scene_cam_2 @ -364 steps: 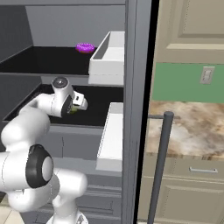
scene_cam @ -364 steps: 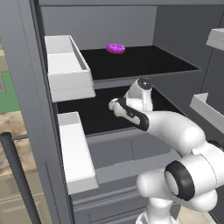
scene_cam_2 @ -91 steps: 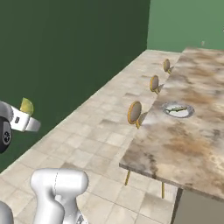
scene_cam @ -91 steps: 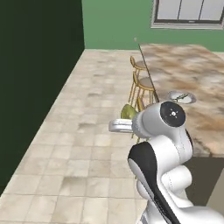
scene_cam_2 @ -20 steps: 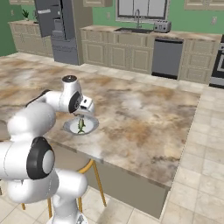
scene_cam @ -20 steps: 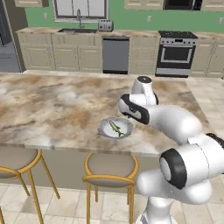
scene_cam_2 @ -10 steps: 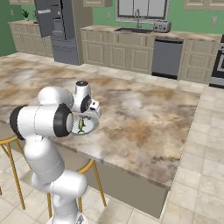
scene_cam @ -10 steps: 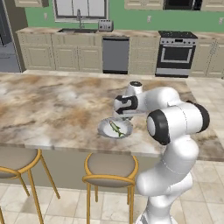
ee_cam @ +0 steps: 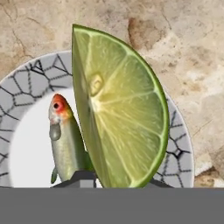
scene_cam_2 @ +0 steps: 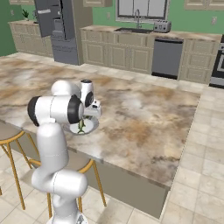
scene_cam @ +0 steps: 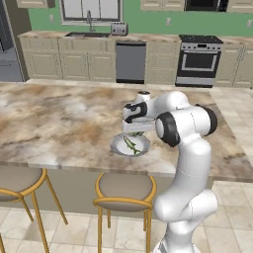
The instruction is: Take the lemon wedge from the fridge and place it on the plate with fish on the dining counter.
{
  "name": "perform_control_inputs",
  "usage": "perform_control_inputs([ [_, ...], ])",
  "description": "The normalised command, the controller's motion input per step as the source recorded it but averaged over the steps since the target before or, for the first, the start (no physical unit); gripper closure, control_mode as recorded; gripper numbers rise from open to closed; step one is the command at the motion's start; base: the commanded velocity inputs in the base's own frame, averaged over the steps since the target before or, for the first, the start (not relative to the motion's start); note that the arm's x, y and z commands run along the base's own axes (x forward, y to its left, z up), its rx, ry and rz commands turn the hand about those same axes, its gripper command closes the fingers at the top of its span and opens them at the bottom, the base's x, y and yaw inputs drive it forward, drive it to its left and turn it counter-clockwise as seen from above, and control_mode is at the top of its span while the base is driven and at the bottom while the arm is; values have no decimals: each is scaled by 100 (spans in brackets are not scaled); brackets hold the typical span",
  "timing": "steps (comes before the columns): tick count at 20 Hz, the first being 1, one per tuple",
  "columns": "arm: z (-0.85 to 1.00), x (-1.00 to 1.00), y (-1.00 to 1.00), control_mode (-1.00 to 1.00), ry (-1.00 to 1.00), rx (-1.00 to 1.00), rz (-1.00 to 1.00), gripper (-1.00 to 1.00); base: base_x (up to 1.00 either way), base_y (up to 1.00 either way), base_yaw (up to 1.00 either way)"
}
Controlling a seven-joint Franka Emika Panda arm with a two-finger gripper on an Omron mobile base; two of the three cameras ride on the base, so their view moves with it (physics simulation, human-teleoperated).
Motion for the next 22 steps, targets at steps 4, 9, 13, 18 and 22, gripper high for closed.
perform_control_inputs([
  [4,-24,-12,5,-100,0,0,7,100,0,0,0],
  [9,-23,-4,0,-100,0,0,4,100,0,0,0],
  [13,-19,-15,0,-100,0,0,2,100,0,0,0],
  [18,-17,-10,0,-100,0,0,1,100,0,0,0],
  [22,0,-1,0,-100,0,0,1,-100,0,0,0],
])
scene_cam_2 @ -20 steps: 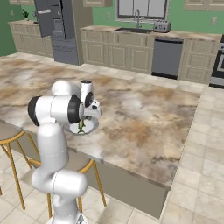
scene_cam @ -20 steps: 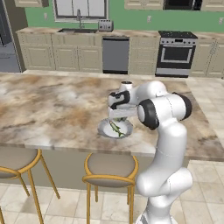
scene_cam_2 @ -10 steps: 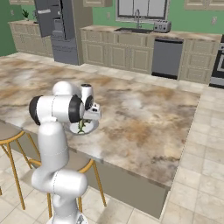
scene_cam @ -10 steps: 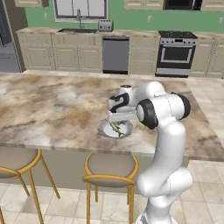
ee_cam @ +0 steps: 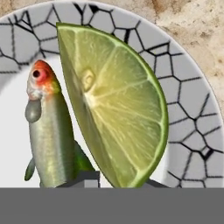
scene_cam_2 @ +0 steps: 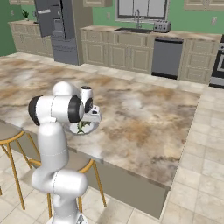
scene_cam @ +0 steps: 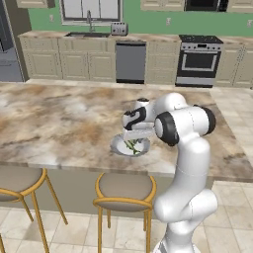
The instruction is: Take the lemon wedge from the fridge and place it on the plate with fish on the dining counter.
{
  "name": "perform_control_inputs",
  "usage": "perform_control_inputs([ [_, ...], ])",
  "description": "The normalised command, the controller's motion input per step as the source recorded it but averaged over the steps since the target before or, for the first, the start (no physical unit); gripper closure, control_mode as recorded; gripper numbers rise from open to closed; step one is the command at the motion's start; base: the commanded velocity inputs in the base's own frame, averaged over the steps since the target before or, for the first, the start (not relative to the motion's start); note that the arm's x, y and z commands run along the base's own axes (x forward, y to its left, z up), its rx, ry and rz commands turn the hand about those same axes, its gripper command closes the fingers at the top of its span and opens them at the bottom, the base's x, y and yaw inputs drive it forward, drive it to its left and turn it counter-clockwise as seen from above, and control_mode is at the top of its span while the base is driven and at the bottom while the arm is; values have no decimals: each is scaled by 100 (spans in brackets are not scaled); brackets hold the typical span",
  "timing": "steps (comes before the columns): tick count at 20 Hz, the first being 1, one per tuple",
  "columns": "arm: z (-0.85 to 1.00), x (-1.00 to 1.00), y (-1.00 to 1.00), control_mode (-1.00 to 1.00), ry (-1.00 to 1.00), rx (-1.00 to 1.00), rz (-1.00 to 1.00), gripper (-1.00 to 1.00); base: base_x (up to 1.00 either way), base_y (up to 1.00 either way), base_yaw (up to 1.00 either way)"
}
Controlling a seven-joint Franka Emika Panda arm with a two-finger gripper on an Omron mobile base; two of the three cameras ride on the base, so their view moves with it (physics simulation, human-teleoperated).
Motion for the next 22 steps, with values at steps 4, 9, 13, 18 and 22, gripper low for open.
perform_control_inputs([
  [4,3,-1,0,-100,0,0,0,-100,0,0,0],
  [9,70,-45,5,-100,-13,0,0,-100,0,0,0],
  [13,91,-84,11,-100,-31,-1,0,-100,0,0,0],
  [18,49,-99,23,-100,-48,-9,0,-100,0,0,0],
  [22,12,-100,43,-100,-59,-11,2,-100,0,0,0],
])
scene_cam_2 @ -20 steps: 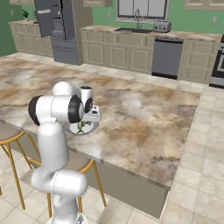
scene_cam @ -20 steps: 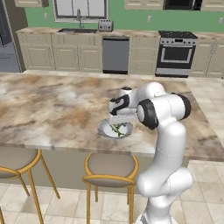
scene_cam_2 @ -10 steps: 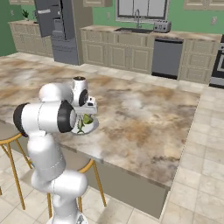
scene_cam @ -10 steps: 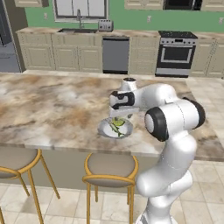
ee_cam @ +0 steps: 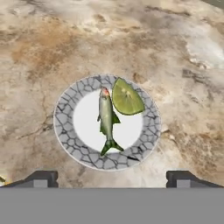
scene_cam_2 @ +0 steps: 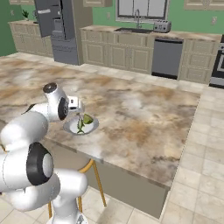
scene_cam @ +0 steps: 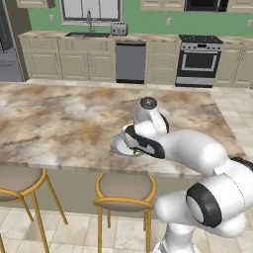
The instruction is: Take the lemon wedge from the fridge and place it on the plate with fish on the dining counter.
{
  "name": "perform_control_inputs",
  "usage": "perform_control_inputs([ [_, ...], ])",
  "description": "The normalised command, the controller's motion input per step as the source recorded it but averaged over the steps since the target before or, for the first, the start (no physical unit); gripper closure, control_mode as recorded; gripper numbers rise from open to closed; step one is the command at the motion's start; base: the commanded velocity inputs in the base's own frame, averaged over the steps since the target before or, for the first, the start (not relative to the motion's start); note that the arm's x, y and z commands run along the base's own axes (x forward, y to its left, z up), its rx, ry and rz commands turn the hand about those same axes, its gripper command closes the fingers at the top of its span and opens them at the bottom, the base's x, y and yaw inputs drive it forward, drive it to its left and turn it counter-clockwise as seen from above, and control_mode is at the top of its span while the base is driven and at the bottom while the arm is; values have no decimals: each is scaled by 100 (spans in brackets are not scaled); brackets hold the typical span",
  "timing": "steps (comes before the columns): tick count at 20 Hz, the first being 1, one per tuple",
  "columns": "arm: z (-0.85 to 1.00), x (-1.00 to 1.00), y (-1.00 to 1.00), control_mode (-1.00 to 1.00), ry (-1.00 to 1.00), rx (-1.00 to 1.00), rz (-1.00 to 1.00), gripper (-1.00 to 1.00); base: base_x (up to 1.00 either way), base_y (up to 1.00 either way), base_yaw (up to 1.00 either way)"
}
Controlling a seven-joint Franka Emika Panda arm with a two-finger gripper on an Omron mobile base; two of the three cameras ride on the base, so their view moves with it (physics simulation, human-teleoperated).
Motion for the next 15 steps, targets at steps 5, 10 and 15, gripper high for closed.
perform_control_inputs([
  [5,15,-97,87,-100,-65,-22,14,-100,0,0,0],
  [10,4,-100,72,-100,-27,-16,23,-100,0,0,0],
  [15,12,-100,87,-100,-12,-14,24,-100,0,0,0],
])
